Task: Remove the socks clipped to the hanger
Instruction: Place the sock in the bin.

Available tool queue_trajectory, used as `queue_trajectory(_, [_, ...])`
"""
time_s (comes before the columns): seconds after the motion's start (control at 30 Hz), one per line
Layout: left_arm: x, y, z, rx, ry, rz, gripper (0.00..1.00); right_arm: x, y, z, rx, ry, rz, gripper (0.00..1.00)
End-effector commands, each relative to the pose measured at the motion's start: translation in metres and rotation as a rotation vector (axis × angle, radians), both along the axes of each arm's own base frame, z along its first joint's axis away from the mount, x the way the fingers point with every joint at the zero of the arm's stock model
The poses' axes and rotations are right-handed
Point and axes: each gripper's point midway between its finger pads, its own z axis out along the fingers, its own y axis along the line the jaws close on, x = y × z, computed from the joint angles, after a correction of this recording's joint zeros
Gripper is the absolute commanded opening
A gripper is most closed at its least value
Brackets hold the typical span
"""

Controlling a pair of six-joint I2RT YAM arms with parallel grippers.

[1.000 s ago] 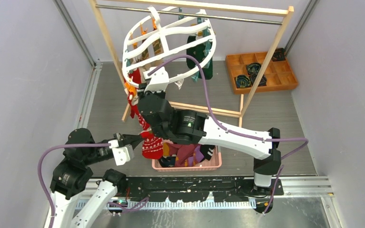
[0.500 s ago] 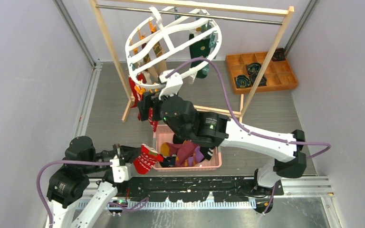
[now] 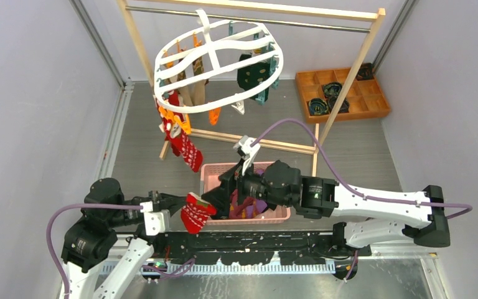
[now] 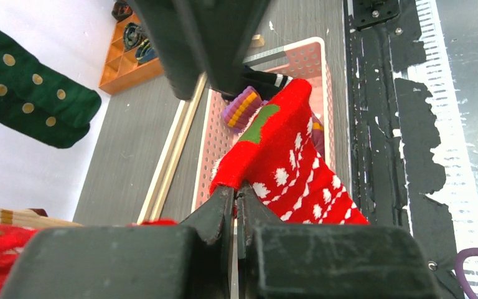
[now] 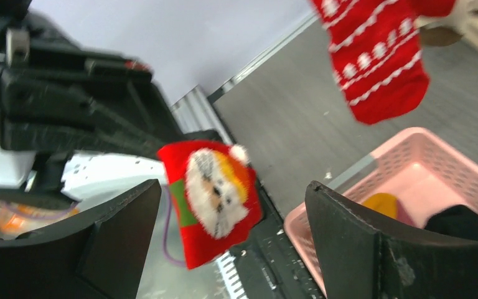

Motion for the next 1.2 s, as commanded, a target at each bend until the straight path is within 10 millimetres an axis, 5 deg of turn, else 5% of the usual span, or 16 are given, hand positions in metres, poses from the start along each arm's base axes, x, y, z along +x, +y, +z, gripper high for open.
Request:
queue_trajectory(0.0, [0.002,-0.006,0.024,-0.063,-0.007,-0.004,0.00,-0.038,0.018,0.018,0.103,-0.029,0.180,0.91])
queue_trajectory(0.13, [0.005,-0.006,0.027,-0.070,0.003,0.006,0.00,-0.039,0.035,0.009,0.058,-0.057,0.186,0.83])
queue_trajectory(0.2, [0.006,-0.006,0.029,-0.073,-0.001,0.012,0.00,-0.030,0.040,0.001,0.009,-0.063,0.145,0.62])
queue_trajectory(0.3, [0.010,-0.003,0.031,-0.079,0.001,0.048,0.01,-0.016,0.031,-0.005,-0.038,-0.052,0.055,0.17])
queue_trajectory(0.37, [0.015,-0.001,0.032,-0.085,0.009,0.081,0.27,-0.007,0.018,-0.014,-0.056,-0.037,-0.007,0.02])
queue_trajectory(0.5, [0.024,0.001,0.026,-0.078,0.046,0.132,0.64,0.007,-0.017,-0.046,-0.115,0.009,-0.135,0.01])
queue_trajectory(0.7, [0.044,0.000,0.020,-0.057,0.163,0.206,0.86,0.045,-0.069,-0.103,-0.185,0.074,-0.381,0.01])
queue_trajectory(0.97, [0.063,0.006,0.018,-0.049,0.224,0.317,0.98,0.099,-0.105,-0.182,-0.340,0.138,-0.619,0.01])
queue_trajectory(1.17, [0.088,0.019,0.013,-0.062,0.248,0.474,0.98,0.117,-0.148,-0.216,-0.583,0.075,-0.841,0.34])
